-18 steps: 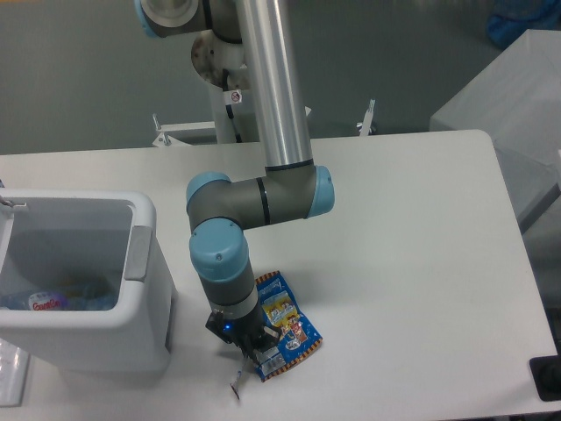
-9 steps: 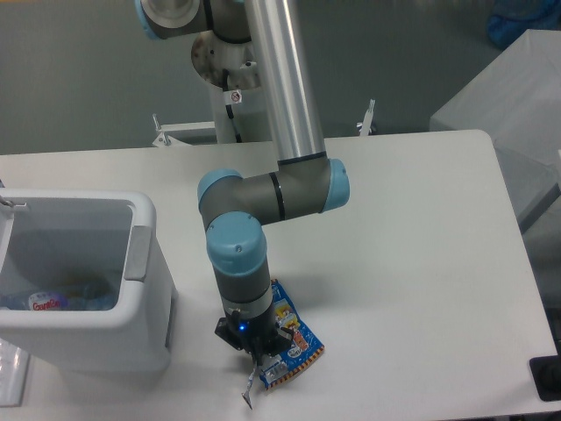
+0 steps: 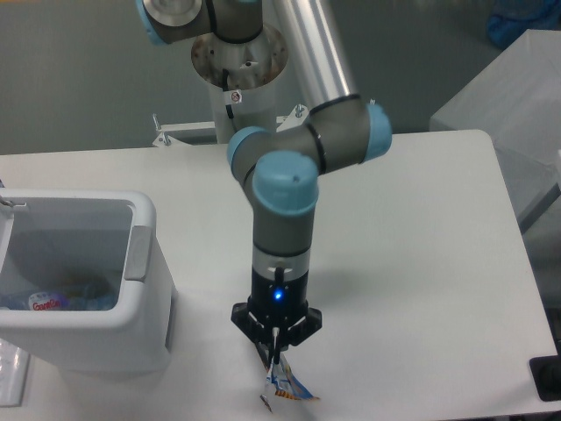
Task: Place the trash in the trash can
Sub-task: 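Lift the wrapper and swing it over the white bin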
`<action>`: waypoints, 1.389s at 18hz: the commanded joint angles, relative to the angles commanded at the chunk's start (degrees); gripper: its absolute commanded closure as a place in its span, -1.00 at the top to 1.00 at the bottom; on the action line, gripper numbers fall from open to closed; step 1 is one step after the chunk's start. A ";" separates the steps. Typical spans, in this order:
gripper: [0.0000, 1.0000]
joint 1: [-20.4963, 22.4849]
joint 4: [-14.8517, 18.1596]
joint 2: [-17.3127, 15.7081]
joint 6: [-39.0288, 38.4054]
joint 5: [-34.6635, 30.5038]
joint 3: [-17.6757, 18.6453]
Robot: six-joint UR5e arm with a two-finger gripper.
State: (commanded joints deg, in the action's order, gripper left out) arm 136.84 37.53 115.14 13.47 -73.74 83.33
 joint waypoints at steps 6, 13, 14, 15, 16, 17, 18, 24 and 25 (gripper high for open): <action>-0.72 0.71 -0.09 -2.37 -8.44 4.84 -4.40; -0.71 0.71 0.00 -10.36 -16.00 8.97 -6.34; -0.71 0.62 0.00 -11.59 -16.88 8.97 -6.34; -0.71 0.62 0.00 -12.74 -17.33 8.97 -6.34; -0.71 0.36 0.00 -13.88 -18.03 8.97 -6.34; -0.71 0.18 0.00 -14.93 -18.82 9.32 -6.25; -0.71 0.09 0.00 -15.64 -19.09 9.84 -6.25; -0.70 -3.15 0.17 -20.12 -18.83 12.13 -4.85; -0.70 -3.94 0.18 -21.00 -18.83 12.13 -4.32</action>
State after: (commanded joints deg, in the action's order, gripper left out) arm 132.90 37.71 94.14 -5.36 -61.61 79.01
